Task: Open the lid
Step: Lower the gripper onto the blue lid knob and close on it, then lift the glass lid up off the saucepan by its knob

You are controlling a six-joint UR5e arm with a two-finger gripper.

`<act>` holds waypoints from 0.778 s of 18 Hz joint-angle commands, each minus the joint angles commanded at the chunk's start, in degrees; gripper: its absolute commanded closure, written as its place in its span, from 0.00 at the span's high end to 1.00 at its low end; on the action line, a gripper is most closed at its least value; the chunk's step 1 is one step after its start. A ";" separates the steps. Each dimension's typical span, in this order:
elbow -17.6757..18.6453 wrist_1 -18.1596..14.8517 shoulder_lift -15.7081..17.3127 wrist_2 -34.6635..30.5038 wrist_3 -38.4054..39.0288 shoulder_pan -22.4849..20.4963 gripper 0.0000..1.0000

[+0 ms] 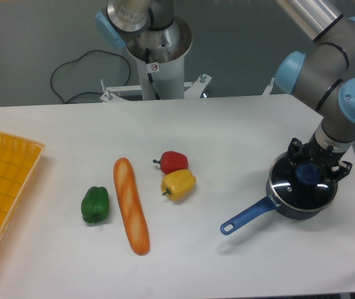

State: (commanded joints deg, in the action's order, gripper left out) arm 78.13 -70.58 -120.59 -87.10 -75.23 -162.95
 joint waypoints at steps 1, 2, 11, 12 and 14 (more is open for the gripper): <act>0.09 -0.09 0.35 0.00 0.00 0.00 0.29; 0.26 -0.09 0.53 -0.09 0.00 0.00 0.29; 5.09 -2.01 7.02 0.09 0.00 -0.09 0.29; 5.36 -3.15 7.82 0.09 0.09 -0.09 0.29; 5.36 -5.61 9.40 0.17 0.17 0.00 0.29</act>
State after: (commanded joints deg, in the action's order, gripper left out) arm 83.50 -76.19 -111.19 -86.92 -75.06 -162.95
